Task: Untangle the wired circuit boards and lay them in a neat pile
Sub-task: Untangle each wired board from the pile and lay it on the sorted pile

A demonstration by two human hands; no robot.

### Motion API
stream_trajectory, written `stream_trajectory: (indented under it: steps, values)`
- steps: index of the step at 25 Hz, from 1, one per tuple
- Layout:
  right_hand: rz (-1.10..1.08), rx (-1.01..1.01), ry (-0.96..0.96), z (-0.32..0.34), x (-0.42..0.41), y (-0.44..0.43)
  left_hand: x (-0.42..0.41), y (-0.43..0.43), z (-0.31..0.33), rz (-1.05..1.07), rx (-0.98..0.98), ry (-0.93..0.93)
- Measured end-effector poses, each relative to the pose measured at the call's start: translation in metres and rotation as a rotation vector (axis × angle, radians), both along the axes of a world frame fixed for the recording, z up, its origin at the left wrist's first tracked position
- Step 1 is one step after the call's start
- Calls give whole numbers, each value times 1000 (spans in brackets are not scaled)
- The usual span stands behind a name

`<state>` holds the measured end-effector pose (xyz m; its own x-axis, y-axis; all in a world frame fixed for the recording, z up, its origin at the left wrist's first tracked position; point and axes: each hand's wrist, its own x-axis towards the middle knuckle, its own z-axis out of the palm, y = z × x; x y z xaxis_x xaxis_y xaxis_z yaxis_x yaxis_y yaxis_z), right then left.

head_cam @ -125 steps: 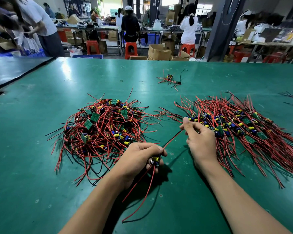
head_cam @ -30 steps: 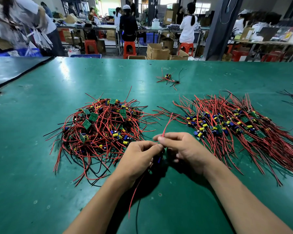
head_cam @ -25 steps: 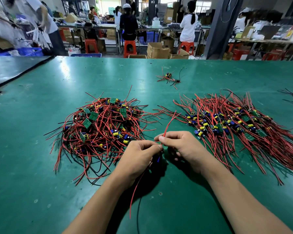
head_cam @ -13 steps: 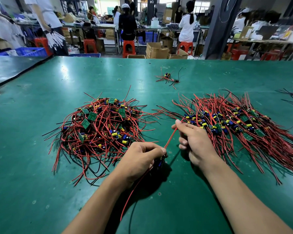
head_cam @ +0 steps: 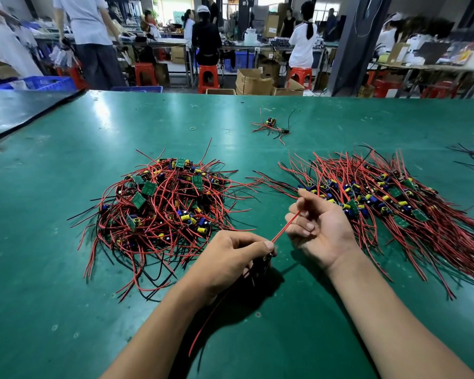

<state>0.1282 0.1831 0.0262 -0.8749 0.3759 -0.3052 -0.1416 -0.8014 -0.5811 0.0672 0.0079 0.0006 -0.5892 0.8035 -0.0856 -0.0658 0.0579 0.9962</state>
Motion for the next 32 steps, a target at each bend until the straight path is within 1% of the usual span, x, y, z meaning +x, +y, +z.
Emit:
stream_trajectory:
  steps: [2, 5, 8, 9, 11, 13, 17, 18, 20, 22, 24, 25, 27, 28, 30, 32]
  values:
    - [24, -30, 18, 1, 0, -1, 0, 0, 0, -3, -4, 7]
    - [-1, -5, -18, 1, 1, -1, 0, 0, 0, 2, -5, 3]
    - [-6, -34, 4, 0, 1, -2, -1, -2, 0, 0, -14, 19]
    - [-6, -25, 3, 0, 1, -1, 0, -2, 0, 3, -19, 24]
    - [-9, 61, -33, -2, 1, 0, 1, -1, 2, 38, -14, 6]
    - [-9, 151, -68, -5, 1, 2, 2, 0, 5, 110, 14, -43]
    - [-37, 232, -139, -10, 2, 6, 2, 2, 11, 199, 121, -247]
    - [-31, 311, -163, -11, 2, 4, 2, 3, 12, 220, 140, -280]
    - [-2, 590, -207, -14, 1, -3, 0, 4, 12, 252, 184, -338]
    - [78, 846, -198, -17, 1, -14, -2, 5, 9, 247, 214, -365]
    - [160, 988, -154, -20, 1, -23, -3, 6, 7, 214, 220, -365]
    - [151, 1055, -158, -22, 0, -25, -4, 6, 6, 203, 220, -365]
    - [58, 1170, -215, -25, -2, -24, -3, 7, 7, 216, 210, -321]
    - [7, 1198, -245, -24, -2, -21, -3, 7, 8, 244, 210, -250]
    - [-103, 1266, -323, -22, 0, -11, -5, 6, 9, 372, 233, -35]
    - [-258, 1385, -457, -18, 4, 3, -10, 1, 10, 530, 224, 156]
